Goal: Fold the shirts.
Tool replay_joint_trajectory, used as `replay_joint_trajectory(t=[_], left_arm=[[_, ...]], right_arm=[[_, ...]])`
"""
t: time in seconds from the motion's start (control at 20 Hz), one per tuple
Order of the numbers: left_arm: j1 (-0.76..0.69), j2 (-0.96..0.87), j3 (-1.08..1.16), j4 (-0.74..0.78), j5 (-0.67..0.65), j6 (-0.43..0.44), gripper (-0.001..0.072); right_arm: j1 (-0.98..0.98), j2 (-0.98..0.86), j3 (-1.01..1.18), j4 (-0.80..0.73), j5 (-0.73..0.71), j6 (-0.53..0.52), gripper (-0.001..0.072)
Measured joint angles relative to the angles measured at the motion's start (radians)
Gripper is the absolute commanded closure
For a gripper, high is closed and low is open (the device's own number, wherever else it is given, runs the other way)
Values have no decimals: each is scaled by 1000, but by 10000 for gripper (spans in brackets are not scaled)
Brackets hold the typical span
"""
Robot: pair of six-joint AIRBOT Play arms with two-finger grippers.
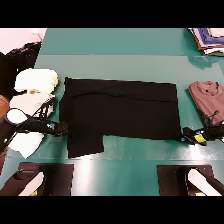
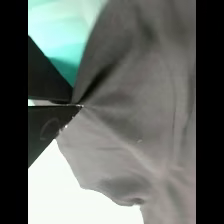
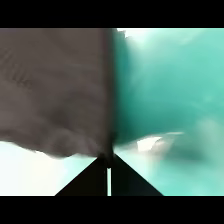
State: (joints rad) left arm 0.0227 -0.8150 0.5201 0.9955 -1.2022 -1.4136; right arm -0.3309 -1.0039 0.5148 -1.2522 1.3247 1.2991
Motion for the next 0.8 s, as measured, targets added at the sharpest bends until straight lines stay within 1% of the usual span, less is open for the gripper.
replay_joint_trajectory(t=[0.1,0.25,0.35,0.45,0.5,0.6,0.7,0.8], left_arm=[[0,85,0,29,-67,-32,683],[0,223,1,45,-193,-97,683],[0,288,2,18,-272,-135,683],[0,318,14,-18,-299,-154,682],[0,320,25,-23,-291,-158,682],[0,295,54,-23,-211,-156,682],[0,215,93,-10,-108,-142,681],[0,97,142,-2,-14,-119,681]], right_arm=[[3,74,1,-40,49,0,695],[3,177,5,-141,117,8,695],[4,220,31,-185,159,18,696],[14,233,87,-203,190,34,696],[24,227,123,-203,193,45,696],[55,178,208,-190,197,60,696],[102,95,299,-163,176,69,696],[154,-18,395,-148,146,78,696]])
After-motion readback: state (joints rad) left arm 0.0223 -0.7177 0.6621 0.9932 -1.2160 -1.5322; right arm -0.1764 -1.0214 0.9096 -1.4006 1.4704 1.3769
